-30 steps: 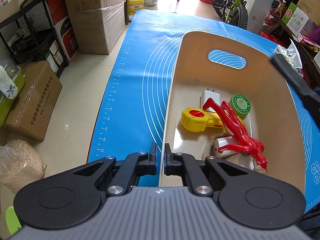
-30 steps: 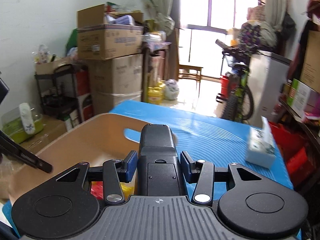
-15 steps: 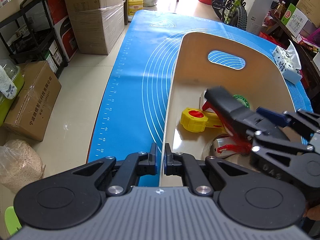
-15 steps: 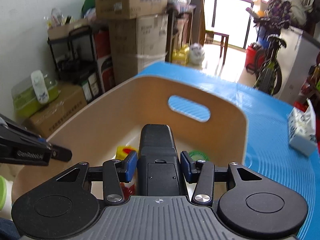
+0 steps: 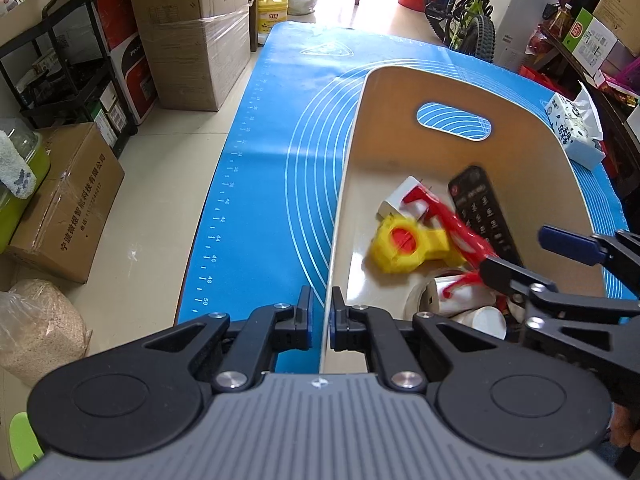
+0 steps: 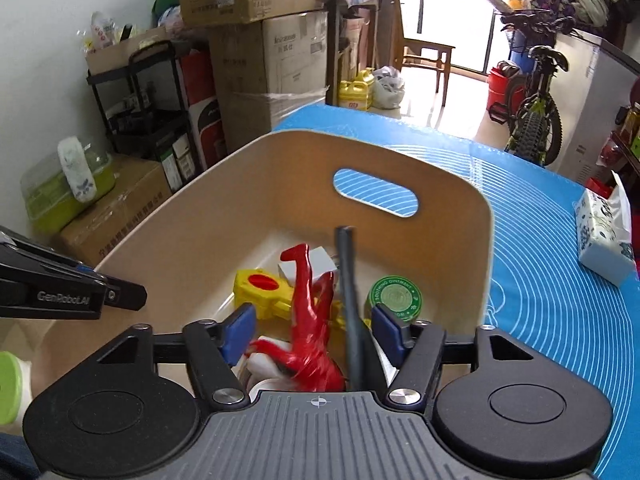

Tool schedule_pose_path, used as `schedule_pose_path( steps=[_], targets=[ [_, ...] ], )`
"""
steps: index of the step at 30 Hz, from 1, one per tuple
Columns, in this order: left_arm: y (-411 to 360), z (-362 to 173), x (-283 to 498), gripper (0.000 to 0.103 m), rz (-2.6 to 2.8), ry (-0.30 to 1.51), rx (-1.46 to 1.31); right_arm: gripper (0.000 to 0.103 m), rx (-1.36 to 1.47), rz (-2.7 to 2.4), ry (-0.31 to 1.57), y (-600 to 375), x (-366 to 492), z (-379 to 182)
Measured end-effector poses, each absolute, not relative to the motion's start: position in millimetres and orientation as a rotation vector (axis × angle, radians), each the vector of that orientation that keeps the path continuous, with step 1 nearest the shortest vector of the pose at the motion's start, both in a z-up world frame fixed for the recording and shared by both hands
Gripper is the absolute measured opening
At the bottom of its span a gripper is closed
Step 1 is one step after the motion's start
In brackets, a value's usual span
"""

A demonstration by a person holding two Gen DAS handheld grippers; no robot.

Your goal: Organize rigid objects

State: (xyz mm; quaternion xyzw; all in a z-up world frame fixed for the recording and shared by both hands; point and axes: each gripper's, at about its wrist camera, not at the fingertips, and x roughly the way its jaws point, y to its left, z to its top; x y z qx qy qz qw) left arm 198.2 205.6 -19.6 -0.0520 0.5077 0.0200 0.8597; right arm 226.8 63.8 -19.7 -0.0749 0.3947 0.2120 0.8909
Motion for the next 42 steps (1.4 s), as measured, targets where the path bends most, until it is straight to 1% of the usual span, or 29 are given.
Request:
schedule_pose_path(
  steps=[1, 2, 3, 4, 5, 6, 7, 8, 10, 12, 14, 17, 26, 31, 39, 42],
  targets=[
    [205, -18, 197, 0.011, 0.044, 1.059, -0.106, 0.073, -0.147, 0.438, 0.818, 61, 225, -19],
    [205, -17, 197, 0.011, 0.047, 1.051, -0.104, 0.077, -0.138, 0.432, 0.817, 58, 223, -16],
    [205, -15, 196, 0.013, 0.049, 1.045, -0.104, 0.08, -0.129, 0.426, 0.813, 56, 222, -14],
    [205, -12, 194, 0.026, 0.059, 1.036, -0.099, 0.082, -0.117, 0.42, 0.804, 52, 219, -10],
    [204, -10, 193, 0.042, 0.068, 1.027, -0.094, 0.083, -0.107, 0.416, 0.795, 49, 216, -7],
    [203, -7, 191, 0.049, 0.077, 1.014, -0.087, 0.083, -0.102, 0.414, 0.787, 45, 213, -3],
    [202, -3, 189, 0.058, 0.08, 1.0, -0.081, 0.084, -0.099, 0.41, 0.779, 41, 210, 1],
    [200, 0, 186, 0.064, 0.081, 0.989, -0.078, 0.09, -0.096, 0.404, 0.771, 37, 206, 5],
    [194, 8, 181, 0.07, 0.084, 0.968, -0.074, 0.1, -0.082, 0.393, 0.744, 27, 197, 14],
    [186, 18, 175, 0.072, 0.08, 0.943, -0.071, 0.101, -0.07, 0.386, 0.714, 16, 188, 25],
    [176, 27, 167, 0.076, 0.071, 0.92, -0.066, 0.101, -0.06, 0.379, 0.712, 7, 181, 34],
    [160, 34, 156, 0.08, 0.066, 0.913, -0.031, 0.101, -0.052, 0.366, 0.713, -8, 170, 43],
    [115, 56, 120, 0.081, 0.034, 0.9, 0.03, 0.101, -0.038, 0.327, 0.686, -52, 131, 67],
    [93, 66, 95, 0.081, 0.019, 0.884, 0.019, 0.101, -0.029, 0.307, 0.677, -76, 106, 75],
    [71, 68, 59, 0.081, 0.068, 0.868, 0.02, 0.101, -0.012, 0.289, 0.666, -103, 66, 78],
    [65, 66, 48, 0.083, 0.06, 0.87, 0.03, 0.101, -0.013, 0.283, 0.662, -111, 51, 77]
  ],
)
